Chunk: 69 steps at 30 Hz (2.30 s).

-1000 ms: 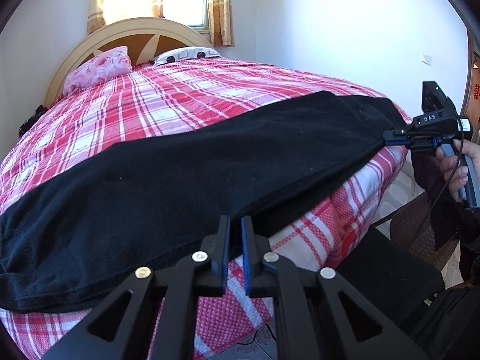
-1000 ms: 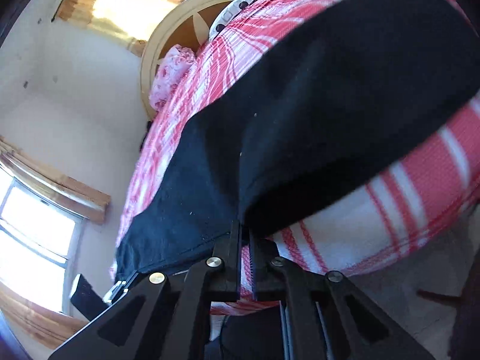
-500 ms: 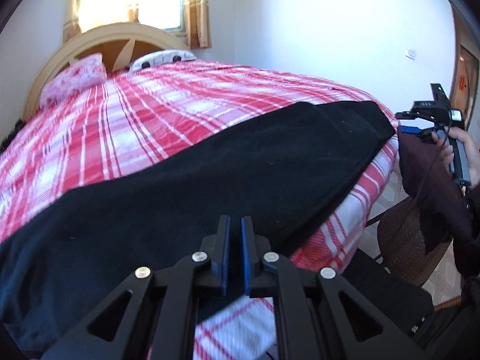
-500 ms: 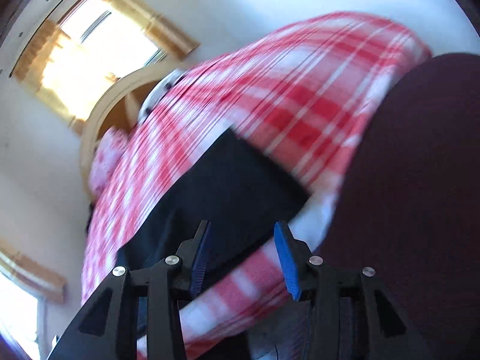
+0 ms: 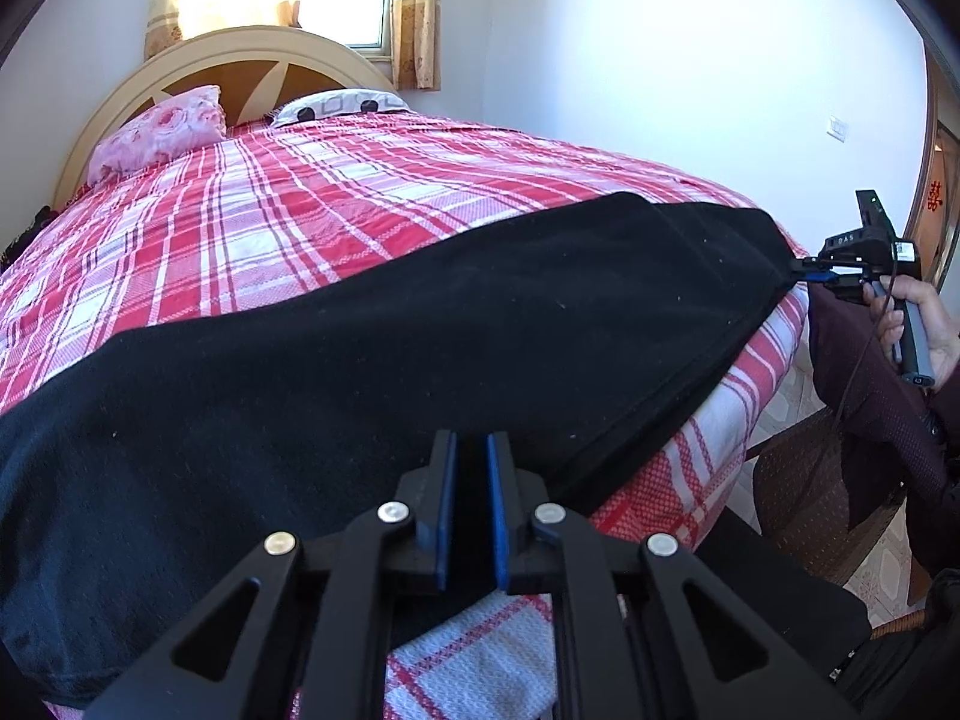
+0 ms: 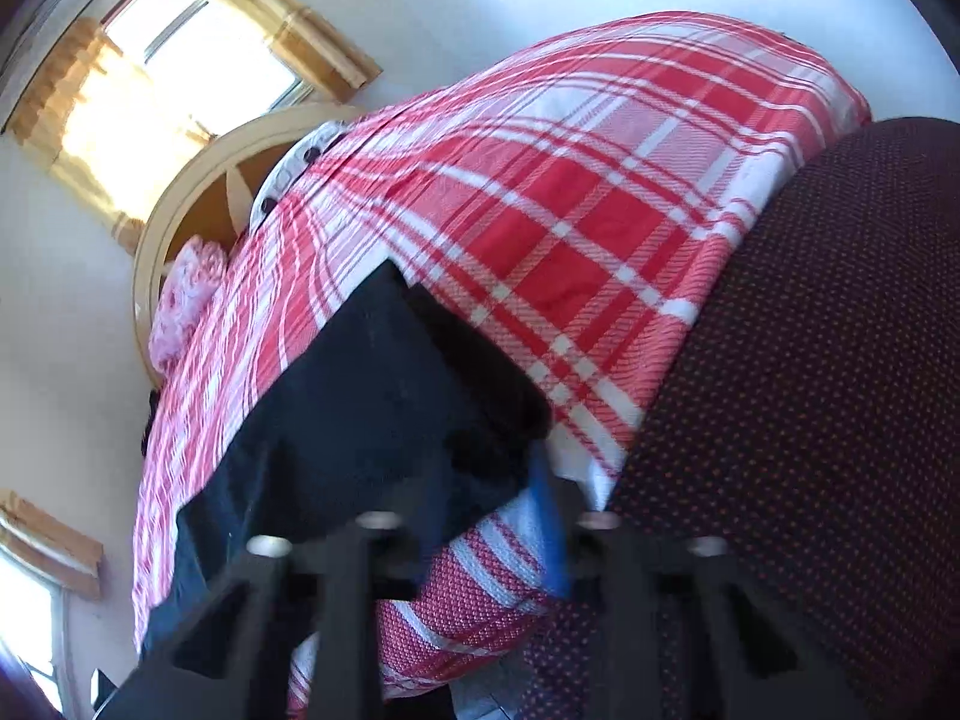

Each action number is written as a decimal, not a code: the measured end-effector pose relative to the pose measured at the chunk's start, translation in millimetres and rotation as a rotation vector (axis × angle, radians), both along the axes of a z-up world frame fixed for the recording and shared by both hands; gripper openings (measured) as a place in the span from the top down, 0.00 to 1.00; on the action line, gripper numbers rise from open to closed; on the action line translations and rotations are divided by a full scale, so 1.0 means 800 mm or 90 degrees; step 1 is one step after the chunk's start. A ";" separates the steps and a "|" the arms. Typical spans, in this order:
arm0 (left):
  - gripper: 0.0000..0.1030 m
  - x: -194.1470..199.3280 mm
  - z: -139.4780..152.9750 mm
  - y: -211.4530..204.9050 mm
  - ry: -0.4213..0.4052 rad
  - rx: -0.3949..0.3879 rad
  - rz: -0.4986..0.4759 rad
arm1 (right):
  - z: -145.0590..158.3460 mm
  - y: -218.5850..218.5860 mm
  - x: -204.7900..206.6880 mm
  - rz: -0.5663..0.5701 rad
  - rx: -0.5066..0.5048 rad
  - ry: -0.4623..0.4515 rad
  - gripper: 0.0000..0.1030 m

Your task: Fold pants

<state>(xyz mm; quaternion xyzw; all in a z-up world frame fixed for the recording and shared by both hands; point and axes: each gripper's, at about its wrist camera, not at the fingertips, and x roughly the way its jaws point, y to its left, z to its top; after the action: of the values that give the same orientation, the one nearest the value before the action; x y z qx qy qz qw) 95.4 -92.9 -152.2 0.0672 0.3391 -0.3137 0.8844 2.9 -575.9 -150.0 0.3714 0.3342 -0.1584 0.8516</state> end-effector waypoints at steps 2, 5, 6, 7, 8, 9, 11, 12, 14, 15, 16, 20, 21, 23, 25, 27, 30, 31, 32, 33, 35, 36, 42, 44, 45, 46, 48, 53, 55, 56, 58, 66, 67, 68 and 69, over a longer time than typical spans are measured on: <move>0.88 0.001 0.000 -0.001 0.001 0.000 0.000 | -0.001 -0.004 0.001 -0.001 0.006 -0.009 0.92; 0.88 0.001 0.000 0.000 0.001 -0.001 0.000 | 0.011 -0.005 -0.005 -0.006 -0.018 -0.028 0.93; 0.88 0.001 0.000 0.000 0.001 -0.002 0.000 | 0.017 -0.005 -0.009 -0.009 -0.029 -0.034 0.93; 0.88 0.000 -0.001 0.000 0.000 -0.003 0.000 | 0.022 -0.005 -0.010 -0.013 -0.045 -0.037 0.93; 0.87 0.000 -0.001 0.000 -0.001 -0.003 -0.001 | 0.026 -0.005 -0.010 -0.017 -0.060 -0.036 0.93; 0.87 0.000 -0.001 0.000 -0.002 -0.005 -0.001 | 0.028 -0.005 -0.008 -0.018 -0.075 -0.034 0.94; 0.87 0.000 -0.002 0.001 -0.003 -0.008 -0.001 | 0.024 -0.007 -0.003 -0.024 -0.102 -0.018 0.94; 0.87 -0.001 -0.002 0.001 -0.004 -0.009 -0.001 | 0.015 -0.009 0.001 -0.022 -0.091 -0.009 0.94; 0.87 -0.001 -0.002 0.002 -0.003 -0.013 0.001 | -0.001 -0.016 0.001 -0.028 -0.075 0.010 0.94; 0.87 -0.002 0.000 0.002 -0.002 -0.016 0.004 | -0.003 -0.019 0.001 -0.031 -0.073 0.014 0.94; 0.87 -0.004 0.002 0.002 -0.004 -0.017 0.006 | -0.003 -0.019 0.001 -0.025 -0.067 0.017 0.94; 0.65 -0.019 0.015 0.004 -0.055 -0.010 0.017 | 0.007 -0.017 -0.005 -0.050 -0.109 0.031 0.86; 0.58 -0.020 0.016 0.004 -0.063 -0.004 0.024 | 0.008 -0.016 -0.007 -0.066 -0.127 0.044 0.86; 0.57 -0.014 0.016 0.008 -0.064 0.001 0.037 | 0.017 -0.013 -0.017 -0.091 -0.165 0.047 0.83; 0.57 -0.004 0.009 0.014 -0.044 0.002 0.063 | 0.033 0.000 -0.027 -0.099 -0.194 0.021 0.73; 0.57 0.001 0.004 0.021 -0.032 -0.005 0.072 | 0.046 0.023 -0.028 -0.070 -0.215 -0.015 0.62; 0.56 -0.001 0.002 0.022 -0.035 -0.002 0.069 | 0.055 0.079 -0.007 0.032 -0.257 -0.047 0.57; 0.54 -0.003 0.001 0.019 -0.038 0.003 0.065 | 0.053 0.101 0.005 0.081 -0.268 -0.047 0.57; 0.53 -0.006 -0.001 0.018 -0.040 0.005 0.063 | 0.048 0.120 0.014 0.119 -0.276 -0.044 0.57; 0.52 -0.009 -0.002 0.018 -0.044 0.006 0.061 | 0.042 0.138 0.022 0.155 -0.283 -0.040 0.57; 0.52 -0.013 -0.001 0.021 -0.048 0.002 0.058 | 0.025 0.169 0.039 0.230 -0.279 -0.012 0.57; 0.52 -0.014 0.001 0.025 -0.046 -0.007 0.057 | 0.017 0.180 0.043 0.261 -0.273 0.001 0.57; 0.34 -0.002 0.035 0.074 -0.108 -0.025 0.143 | 0.039 0.231 0.040 0.346 -0.260 -0.059 0.57; 0.32 0.015 0.037 0.091 -0.108 -0.019 0.178 | 0.047 0.262 0.060 0.391 -0.233 -0.082 0.57; 0.32 0.025 0.033 0.101 -0.096 -0.023 0.191 | 0.050 0.281 0.073 0.416 -0.216 -0.091 0.57; 0.32 0.033 0.027 0.109 -0.077 -0.027 0.202 | 0.053 0.300 0.090 0.438 -0.194 -0.099 0.57; 0.32 0.038 0.012 0.117 -0.044 -0.029 0.211 | 0.059 0.344 0.129 0.493 -0.143 -0.113 0.57; 0.31 0.022 -0.012 0.110 -0.071 0.012 0.195 | 0.053 0.448 0.229 0.611 -0.024 -0.091 0.57; 0.31 0.025 -0.013 0.115 -0.060 -0.011 0.195 | 0.041 0.480 0.274 0.647 0.023 -0.056 0.57; 0.31 0.024 -0.014 0.117 -0.060 -0.014 0.193 | 0.034 0.497 0.296 0.669 0.051 -0.034 0.57; 0.31 0.022 -0.014 0.118 -0.064 -0.020 0.190 | 0.018 0.527 0.323 0.703 0.103 0.015 0.57; 0.30 0.020 -0.017 0.122 -0.076 -0.031 0.187 | -0.037 0.609 0.381 0.801 0.145 0.164 0.57; 0.30 0.020 -0.018 0.122 -0.077 -0.033 0.187 | -0.039 0.612 0.383 0.804 0.152 0.166 0.57; 0.30 0.019 -0.018 0.122 -0.077 -0.034 0.187 | -0.042 0.615 0.387 0.807 0.176 0.167 0.57; 0.30 0.019 -0.018 0.122 -0.078 -0.035 0.187 | -0.046 0.616 0.390 0.809 0.211 0.171 0.57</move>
<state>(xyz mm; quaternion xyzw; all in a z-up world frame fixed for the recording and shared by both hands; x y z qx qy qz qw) 110.7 4.7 -166.3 0.0116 0.2823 -0.1856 0.9411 314.9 -82.9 -186.4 0.2055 0.6111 0.3826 0.6618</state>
